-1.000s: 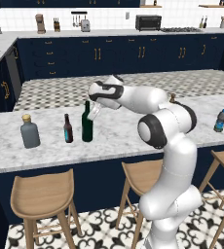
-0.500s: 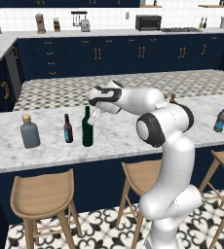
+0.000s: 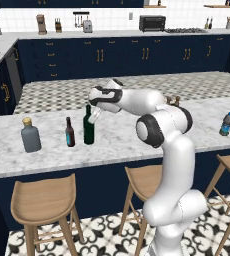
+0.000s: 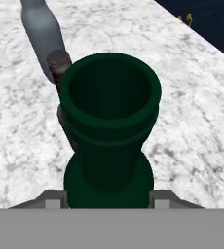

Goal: Move the plastic bottles in the middle to the plastics group, and the glass bottles in the middle to the glass group.

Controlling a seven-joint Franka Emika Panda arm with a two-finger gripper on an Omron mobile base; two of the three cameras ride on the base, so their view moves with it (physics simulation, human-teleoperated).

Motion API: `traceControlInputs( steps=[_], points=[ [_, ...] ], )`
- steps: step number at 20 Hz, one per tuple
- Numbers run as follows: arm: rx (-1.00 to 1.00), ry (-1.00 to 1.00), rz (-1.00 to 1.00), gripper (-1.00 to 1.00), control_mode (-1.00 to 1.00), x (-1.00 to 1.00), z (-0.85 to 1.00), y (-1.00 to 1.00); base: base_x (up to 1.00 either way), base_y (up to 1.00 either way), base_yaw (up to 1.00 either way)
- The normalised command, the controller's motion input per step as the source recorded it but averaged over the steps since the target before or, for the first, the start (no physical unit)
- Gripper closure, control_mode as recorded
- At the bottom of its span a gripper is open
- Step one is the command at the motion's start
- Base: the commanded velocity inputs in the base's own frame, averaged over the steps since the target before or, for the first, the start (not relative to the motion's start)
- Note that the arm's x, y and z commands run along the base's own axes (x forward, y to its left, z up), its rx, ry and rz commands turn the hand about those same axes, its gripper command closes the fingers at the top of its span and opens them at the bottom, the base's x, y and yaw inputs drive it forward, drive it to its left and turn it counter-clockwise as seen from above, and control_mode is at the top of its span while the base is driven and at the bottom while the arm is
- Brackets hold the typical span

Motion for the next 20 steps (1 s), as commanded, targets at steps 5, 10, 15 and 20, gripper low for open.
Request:
traceControlInputs(
  steps=[5, 10, 15, 20],
  points=[
    [0.00, 0.00, 0.01, 1.00, -1.00, 0.54, 0.01, 0.16, 0.00, 0.00, 0.00],
    [0.00, 0.01, 0.07, 1.00, -1.00, 0.01, -0.19, 0.10, 0.00, 0.00, 0.00],
    [0.00, 0.01, 0.08, 1.00, -1.00, 0.00, -0.40, 0.01, 0.00, 0.00, 0.00],
    [0.00, 0.01, 0.06, 1.00, -1.00, 0.00, -0.48, 0.00, 0.00, 0.00, 0.00]
  ],
)
